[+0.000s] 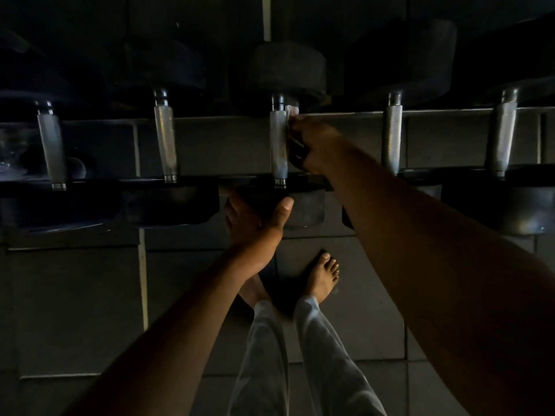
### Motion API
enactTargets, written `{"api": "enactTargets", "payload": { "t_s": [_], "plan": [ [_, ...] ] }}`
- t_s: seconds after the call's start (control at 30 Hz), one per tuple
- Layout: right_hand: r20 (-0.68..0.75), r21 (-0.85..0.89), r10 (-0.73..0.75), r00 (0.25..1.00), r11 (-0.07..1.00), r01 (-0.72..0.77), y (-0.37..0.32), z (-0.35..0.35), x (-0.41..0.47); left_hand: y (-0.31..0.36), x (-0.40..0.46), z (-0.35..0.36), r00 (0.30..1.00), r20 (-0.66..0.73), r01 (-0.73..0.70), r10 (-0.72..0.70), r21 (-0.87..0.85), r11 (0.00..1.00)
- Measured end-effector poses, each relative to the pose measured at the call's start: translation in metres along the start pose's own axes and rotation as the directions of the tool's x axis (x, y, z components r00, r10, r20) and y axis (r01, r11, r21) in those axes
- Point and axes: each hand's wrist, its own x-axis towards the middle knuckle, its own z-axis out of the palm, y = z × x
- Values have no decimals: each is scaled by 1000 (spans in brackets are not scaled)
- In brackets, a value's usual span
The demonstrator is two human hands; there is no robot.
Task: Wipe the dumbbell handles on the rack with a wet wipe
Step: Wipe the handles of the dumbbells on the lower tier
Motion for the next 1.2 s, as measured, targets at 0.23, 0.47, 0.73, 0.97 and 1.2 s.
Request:
{"api": "enactTargets", "payload": {
  "t_s": [0.23,0.47,0.73,0.97,1.2],
  "plan": [
    [76,-396,-65,995,914,90,2,-25,-16,1,-2,-2,1000,6,-8,8,1,1000],
    [73,-769,-70,995,631,101,20,-38,-14,1,-2,-1,1000,-2,2,-2,-20,1000],
    [149,-880,-166,975,428,208,16,-41,-22,1,-2,-3,1000,20,3,-3,-30,1000],
    [482,-836,-635,603,-127,534,-15,-7,-60,-3,-1,-1,1000,17,-12,12,-18,1000],
    [692,-688,-441,571,-643,337,-25,26,-35,-13,4,4,998,-35,-56,54,-76,995]
  ]
}}
